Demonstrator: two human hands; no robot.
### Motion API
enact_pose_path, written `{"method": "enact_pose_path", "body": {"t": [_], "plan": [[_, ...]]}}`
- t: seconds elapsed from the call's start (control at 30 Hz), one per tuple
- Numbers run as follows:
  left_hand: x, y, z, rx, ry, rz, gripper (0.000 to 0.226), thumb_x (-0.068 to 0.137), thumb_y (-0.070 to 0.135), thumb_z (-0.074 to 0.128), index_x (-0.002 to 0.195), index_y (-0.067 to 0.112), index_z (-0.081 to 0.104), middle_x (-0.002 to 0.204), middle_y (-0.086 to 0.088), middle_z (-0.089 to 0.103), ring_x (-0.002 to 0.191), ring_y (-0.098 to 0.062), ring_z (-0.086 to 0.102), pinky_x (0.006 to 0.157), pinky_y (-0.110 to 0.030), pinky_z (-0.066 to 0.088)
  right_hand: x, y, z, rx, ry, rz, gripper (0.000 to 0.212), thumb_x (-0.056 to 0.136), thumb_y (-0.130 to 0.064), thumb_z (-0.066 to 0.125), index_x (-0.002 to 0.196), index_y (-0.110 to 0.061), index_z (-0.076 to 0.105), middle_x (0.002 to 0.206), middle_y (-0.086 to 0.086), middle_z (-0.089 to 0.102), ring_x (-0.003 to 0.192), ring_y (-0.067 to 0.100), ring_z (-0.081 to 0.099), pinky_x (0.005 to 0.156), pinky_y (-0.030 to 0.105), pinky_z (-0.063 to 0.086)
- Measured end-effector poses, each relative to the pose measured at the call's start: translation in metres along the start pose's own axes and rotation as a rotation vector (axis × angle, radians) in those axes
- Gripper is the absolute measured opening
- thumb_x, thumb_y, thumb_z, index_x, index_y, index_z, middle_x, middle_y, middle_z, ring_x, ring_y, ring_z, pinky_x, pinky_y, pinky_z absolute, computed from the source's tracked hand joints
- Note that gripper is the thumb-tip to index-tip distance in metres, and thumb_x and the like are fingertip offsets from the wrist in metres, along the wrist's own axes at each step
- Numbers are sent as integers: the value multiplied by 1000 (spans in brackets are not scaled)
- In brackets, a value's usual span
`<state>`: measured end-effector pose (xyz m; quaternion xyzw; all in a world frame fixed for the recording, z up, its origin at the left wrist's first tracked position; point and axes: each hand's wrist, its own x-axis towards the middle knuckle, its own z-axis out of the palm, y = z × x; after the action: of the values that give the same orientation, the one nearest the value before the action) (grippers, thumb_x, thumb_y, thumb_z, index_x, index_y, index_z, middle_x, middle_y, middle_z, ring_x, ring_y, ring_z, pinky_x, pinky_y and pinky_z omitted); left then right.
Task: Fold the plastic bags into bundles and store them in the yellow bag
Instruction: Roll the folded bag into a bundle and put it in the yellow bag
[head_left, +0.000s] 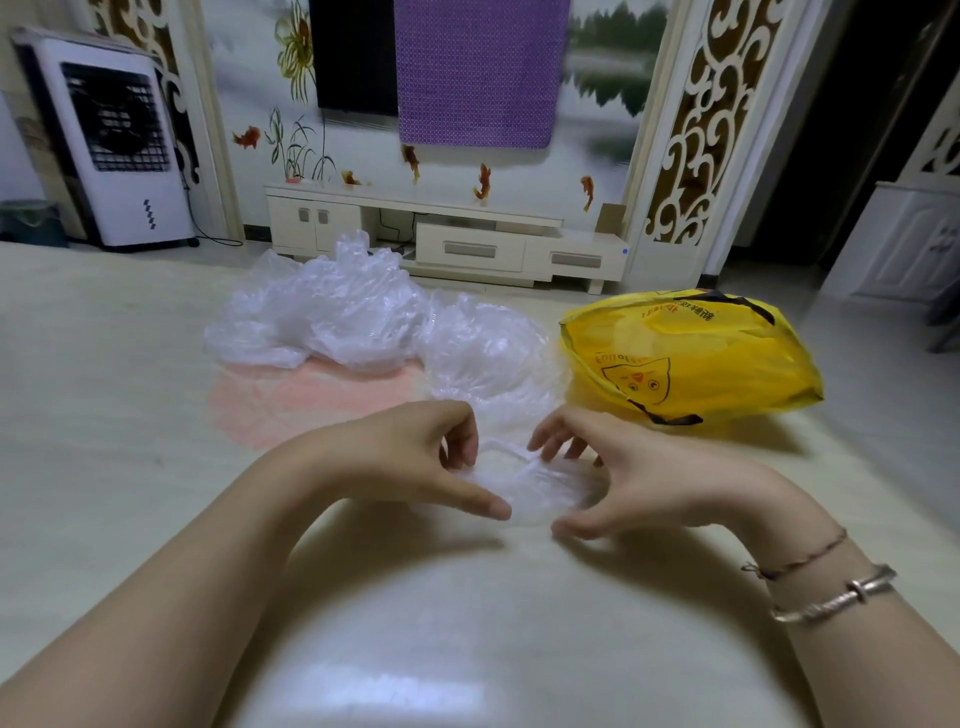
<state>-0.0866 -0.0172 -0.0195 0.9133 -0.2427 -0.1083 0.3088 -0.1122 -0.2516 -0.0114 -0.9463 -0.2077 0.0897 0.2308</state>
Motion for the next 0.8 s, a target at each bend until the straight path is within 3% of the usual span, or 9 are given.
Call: {"method": "enact_pose_path", "body": {"t": [0.07,0.13,0.23,0.33,0.43,0.5,0.57,0.67,0.8], "plan": [[-2,-1,-1,58,-56,-38,60,56,59,84,89,25,48,79,11,48,66,-8,42,62,-24,37,0,-1,1,-59,50,-10,45,76,-24,72,113,-36,48,109,-23,49,102,-5,48,81,11,44],[-3,-3,-1,85,-75,-46,59,56,57,84,88,26,45,80,10,47,66,-10,40,64,-28,37,4,2,3,-116,128,-29,31,78,-19,62,102,-35,51,102,-19,53,94,2,52,79,20,48],[0,-7,-2,24,-65,-5,31,74,41,73,85,26,48,78,9,52,65,-9,46,65,-34,44,12,9,6,-46,252,-15,11,83,-20,55,84,-30,57,90,-9,62,88,11,57,79,37,50],[-3,-6,-11,-63,-78,-22,16,94,27,56,82,18,49,67,11,45,58,-6,40,56,-18,35,19,11,6,88,306,50,27,93,-23,53,68,-23,64,77,-3,68,76,7,60,73,31,47],[-1,-5,-12,-250,-44,-110,16,99,16,49,87,14,60,75,5,52,61,-2,49,61,-8,44,25,13,10,121,352,125,39,98,-30,49,63,-20,63,62,-7,64,58,-3,55,58,16,39],[6,-10,-7,-284,32,-161,17,98,14,49,87,11,61,76,2,55,71,-9,57,82,-23,55,30,16,16,85,412,187,39,97,-33,50,63,-15,56,57,-5,55,56,7,53,55,25,37],[14,-15,0,-167,153,-183,17,96,16,48,86,9,60,77,0,60,82,-23,62,90,-39,53,34,18,22,14,460,235,38,95,-34,51,63,-15,46,58,-1,47,62,20,50,57,32,32],[15,-13,8,105,291,-208,11,93,22,46,91,17,56,86,1,62,84,-24,60,76,-36,47,34,13,27,-122,480,279,33,93,-36,52,67,-20,39,66,-5,47,75,23,48,66,33,29],[8,-8,12,433,343,-257,14,91,26,47,104,19,46,100,1,58,88,-23,54,68,-31,39,34,5,29,-287,481,307,27,94,-44,49,99,-18,42,88,-3,58,94,26,56,86,40,35]]}}
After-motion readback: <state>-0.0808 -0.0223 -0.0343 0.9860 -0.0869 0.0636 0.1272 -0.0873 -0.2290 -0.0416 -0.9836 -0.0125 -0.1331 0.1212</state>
